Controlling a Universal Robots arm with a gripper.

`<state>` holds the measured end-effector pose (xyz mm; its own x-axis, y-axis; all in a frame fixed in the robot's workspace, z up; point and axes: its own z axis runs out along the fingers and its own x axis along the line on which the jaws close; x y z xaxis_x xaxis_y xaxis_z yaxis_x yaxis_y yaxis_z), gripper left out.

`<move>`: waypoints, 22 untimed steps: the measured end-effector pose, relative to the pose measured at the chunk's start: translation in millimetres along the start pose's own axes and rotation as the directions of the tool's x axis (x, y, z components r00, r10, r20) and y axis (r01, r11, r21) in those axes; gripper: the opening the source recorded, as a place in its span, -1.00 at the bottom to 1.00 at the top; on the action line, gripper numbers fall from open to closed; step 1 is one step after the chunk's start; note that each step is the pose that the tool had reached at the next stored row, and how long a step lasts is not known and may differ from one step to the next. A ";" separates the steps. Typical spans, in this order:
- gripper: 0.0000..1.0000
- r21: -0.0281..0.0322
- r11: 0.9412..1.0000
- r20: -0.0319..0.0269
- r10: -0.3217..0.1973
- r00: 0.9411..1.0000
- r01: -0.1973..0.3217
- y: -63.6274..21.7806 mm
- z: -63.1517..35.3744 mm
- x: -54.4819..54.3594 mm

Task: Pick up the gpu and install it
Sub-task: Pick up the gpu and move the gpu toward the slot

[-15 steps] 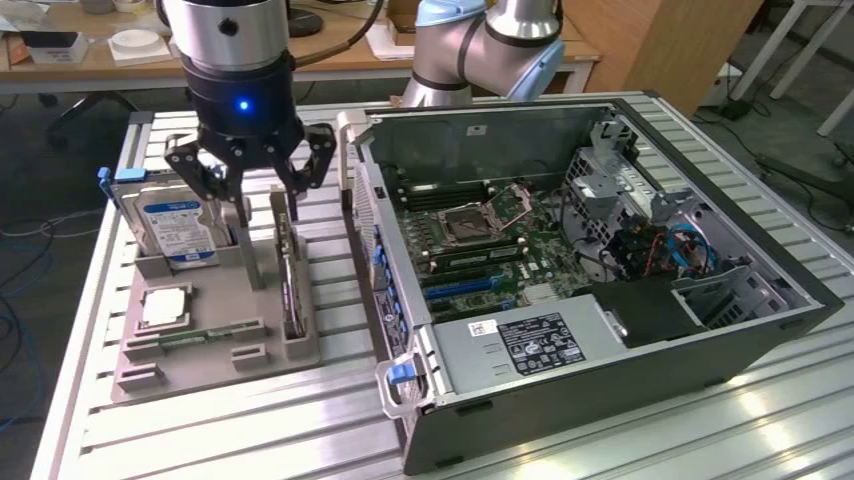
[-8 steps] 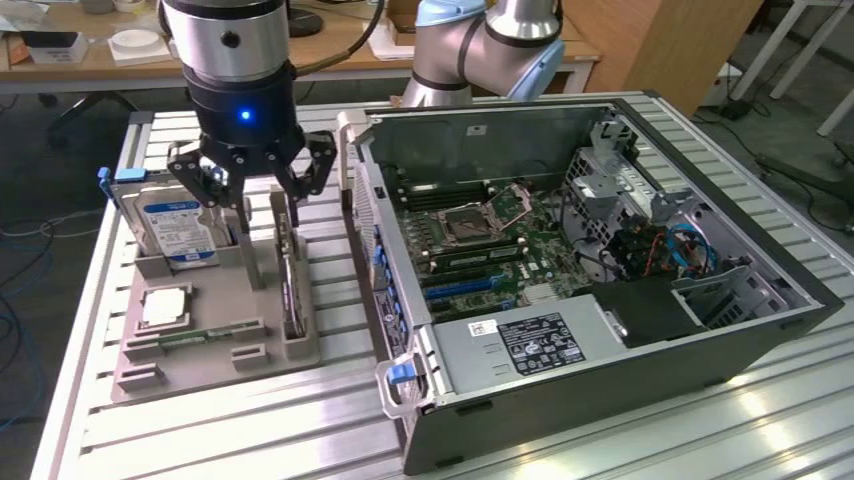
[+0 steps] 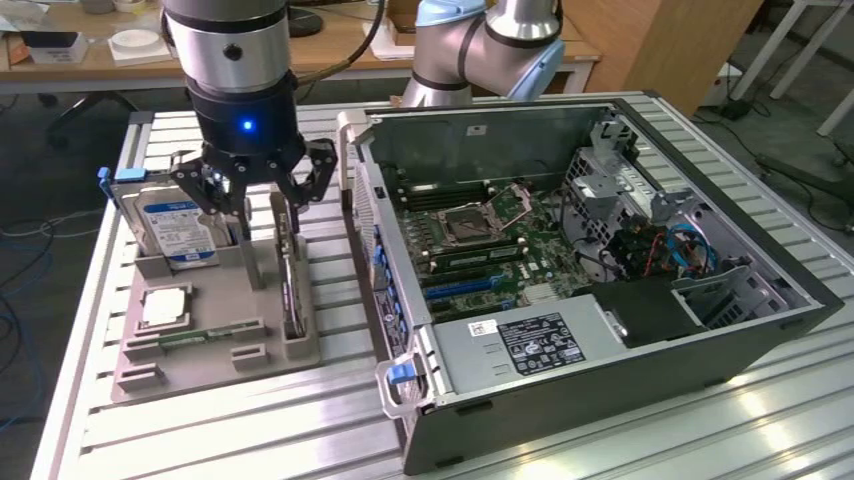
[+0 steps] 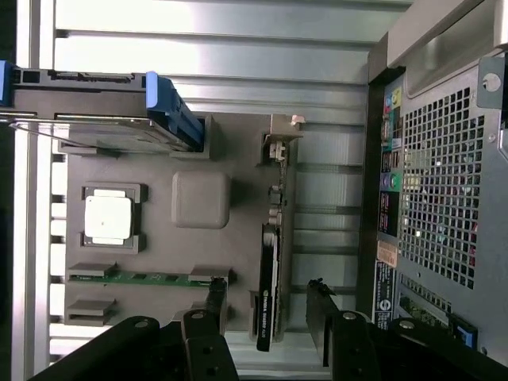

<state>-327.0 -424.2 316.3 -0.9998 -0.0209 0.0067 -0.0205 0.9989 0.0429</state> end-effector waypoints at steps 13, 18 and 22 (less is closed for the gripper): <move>0.06 0.000 1.000 0.000 0.000 1.000 0.000 -2.7 12.5 0.0; 0.06 0.000 1.000 0.000 0.000 1.000 0.000 -3.6 17.2 0.0; 0.06 0.000 1.000 0.000 0.000 1.000 0.000 -4.1 21.6 -0.1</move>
<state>-327.0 -427.4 294.5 -0.9998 -0.0208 0.0066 -0.0205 0.9989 0.0429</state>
